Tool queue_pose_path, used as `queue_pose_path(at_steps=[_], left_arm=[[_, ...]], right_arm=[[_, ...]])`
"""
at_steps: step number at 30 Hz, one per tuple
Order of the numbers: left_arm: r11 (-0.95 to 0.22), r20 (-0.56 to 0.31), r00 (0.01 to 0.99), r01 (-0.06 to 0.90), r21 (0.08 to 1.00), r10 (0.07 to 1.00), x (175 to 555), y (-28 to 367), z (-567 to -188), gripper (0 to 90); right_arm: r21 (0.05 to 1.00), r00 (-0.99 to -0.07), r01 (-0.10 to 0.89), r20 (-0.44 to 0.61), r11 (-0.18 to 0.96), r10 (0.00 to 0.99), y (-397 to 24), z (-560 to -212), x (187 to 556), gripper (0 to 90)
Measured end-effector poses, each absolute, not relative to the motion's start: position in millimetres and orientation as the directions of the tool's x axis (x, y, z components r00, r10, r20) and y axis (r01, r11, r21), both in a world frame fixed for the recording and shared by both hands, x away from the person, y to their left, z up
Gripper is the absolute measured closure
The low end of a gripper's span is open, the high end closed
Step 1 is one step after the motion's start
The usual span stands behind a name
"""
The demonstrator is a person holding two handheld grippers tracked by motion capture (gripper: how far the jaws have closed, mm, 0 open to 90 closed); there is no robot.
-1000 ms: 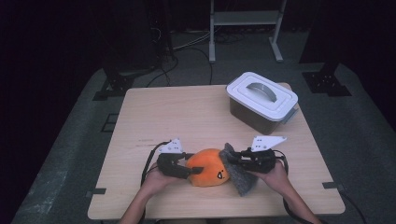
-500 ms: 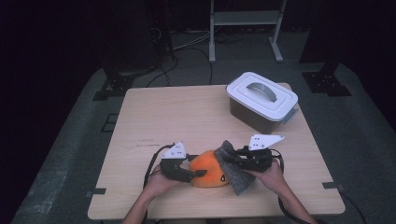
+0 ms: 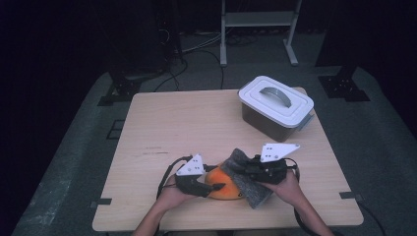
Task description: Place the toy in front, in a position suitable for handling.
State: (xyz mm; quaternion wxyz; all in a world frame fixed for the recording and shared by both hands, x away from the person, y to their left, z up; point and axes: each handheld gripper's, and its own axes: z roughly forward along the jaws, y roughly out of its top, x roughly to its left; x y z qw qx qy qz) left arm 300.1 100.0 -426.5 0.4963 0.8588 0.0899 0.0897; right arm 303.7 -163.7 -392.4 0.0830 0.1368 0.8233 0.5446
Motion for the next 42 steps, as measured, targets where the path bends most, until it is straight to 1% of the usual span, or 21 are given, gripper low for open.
queue_pose_path(at_steps=[2, 3, 5, 7, 8, 10, 11, 13, 15, 17, 21, 23, 26, 29, 32, 35, 39, 42], left_arm=[[-0.493, 0.059, 0.969, 0.070, 0.867, 0.241, 300.4, 102.3, -427.6, 40.0], [-0.490, 0.050, 0.970, 0.076, 0.869, 0.238, 301.6, 104.3, -428.0, 39.5], [-0.485, 0.020, 0.973, 0.098, 0.869, 0.232, 304.1, 106.6, -427.5, 35.8], [-0.462, -0.054, 0.973, 0.156, 0.873, 0.226, 308.3, 107.2, -427.0, 24.4], [-0.446, -0.083, 0.967, 0.186, 0.876, 0.241, 310.2, 107.5, -426.9, 18.9], [-0.452, -0.135, 0.956, 0.244, 0.858, 0.261, 314.7, 106.7, -428.6, 12.6], [-0.455, -0.143, 0.956, 0.250, 0.854, 0.257, 315.3, 106.6, -430.2, 13.7], [-0.456, -0.116, 0.963, 0.220, 0.862, 0.244, 312.4, 106.8, -430.0, 26.3], [-0.473, -0.065, 0.970, 0.172, 0.864, 0.235, 309.1, 105.5, -426.7, 35.8], [-0.475, -0.029, 0.972, 0.139, 0.869, 0.232, 306.2, 102.3, -424.3, 40.5], [-0.505, 0.049, 0.976, 0.067, 0.860, 0.214, 298.5, 92.7, -420.4, 42.1], [-0.512, 0.052, 0.975, 0.068, 0.857, 0.217, 300.1, 95.9, -421.8, 42.8], [-0.502, 0.029, 0.974, 0.090, 0.860, 0.224, 304.0, 103.2, -425.3, 43.3], [-0.492, 0.009, 0.974, 0.107, 0.864, 0.228, 306.5, 105.1, -426.3, 43.0], [-0.493, 0.022, 0.975, 0.092, 0.865, 0.220, 306.4, 100.3, -424.4, 42.6], [-0.502, 0.049, 0.978, 0.062, 0.863, 0.205, 303.9, 95.5, -422.9, 42.6], [-0.513, 0.075, 0.979, 0.035, 0.858, 0.192, 301.4, 92.8, -422.6, 42.5], [-0.512, 0.074, 0.979, 0.035, 0.858, 0.191, 302.0, 96.4, -423.8, 42.6]], right_arm=[[0.910, -0.951, 0.124, -0.005, 0.396, 0.309, -159.0, -392.2, 302.5, 76.5], [0.907, -0.951, 0.131, 0.002, 0.399, 0.308, -160.4, -393.7, 303.7, 76.6], [0.903, -0.951, 0.144, 0.013, 0.405, 0.309, -165.2, -397.1, 305.7, 76.8], [0.898, -0.952, 0.155, 0.024, 0.412, 0.307, -169.2, -398.7, 305.7, 76.8], [0.894, -0.953, 0.160, 0.029, 0.419, 0.302, -170.4, -398.9, 304.7, 76.8], [0.889, -0.956, 0.158, 0.030, 0.430, 0.291, -172.2, -397.3, 302.7, 76.7], [0.885, -0.957, 0.155, 0.025, 0.439, 0.288, -173.3, -395.5, 302.1, 76.7], [0.880, -0.957, 0.152, 0.019, 0.449, 0.289, -174.4, -391.3, 301.7, 76.8], [0.874, -0.960, 0.144, 0.010, 0.464, 0.280, -171.2, -386.3, 300.5, 76.6], [0.873, -0.963, 0.137, 0.006, 0.468, 0.271, -164.5, -379.0, 298.8, 76.6], [0.852, -0.975, 0.084, -0.036, 0.516, 0.219, -137.4, -365.3, 297.2, 76.6], [0.816, -0.973, 0.061, -0.080, 0.575, 0.217, -125.5, -364.1, 296.8, 76.7], [0.807, -0.971, 0.090, -0.058, 0.583, 0.231, -129.4, -366.9, 302.1, 76.8], [0.811, -0.964, 0.131, -0.030, 0.570, 0.264, -147.0, -371.2, 306.8, 76.8], [0.806, -0.956, 0.175, 0.002, 0.565, 0.293, -163.1, -372.3, 310.7, 76.8], [0.809, -0.960, 0.166, 0.001, 0.564, 0.282, -160.6, -369.8, 308.3, 76.8], [0.824, -0.971, 0.138, 0.003, 0.550, 0.238, -142.6, -368.9, 307.2, 76.5], [0.828, -0.973, 0.136, 0.009, 0.543, 0.231, -137.9, -370.2, 310.8, 76.7]])
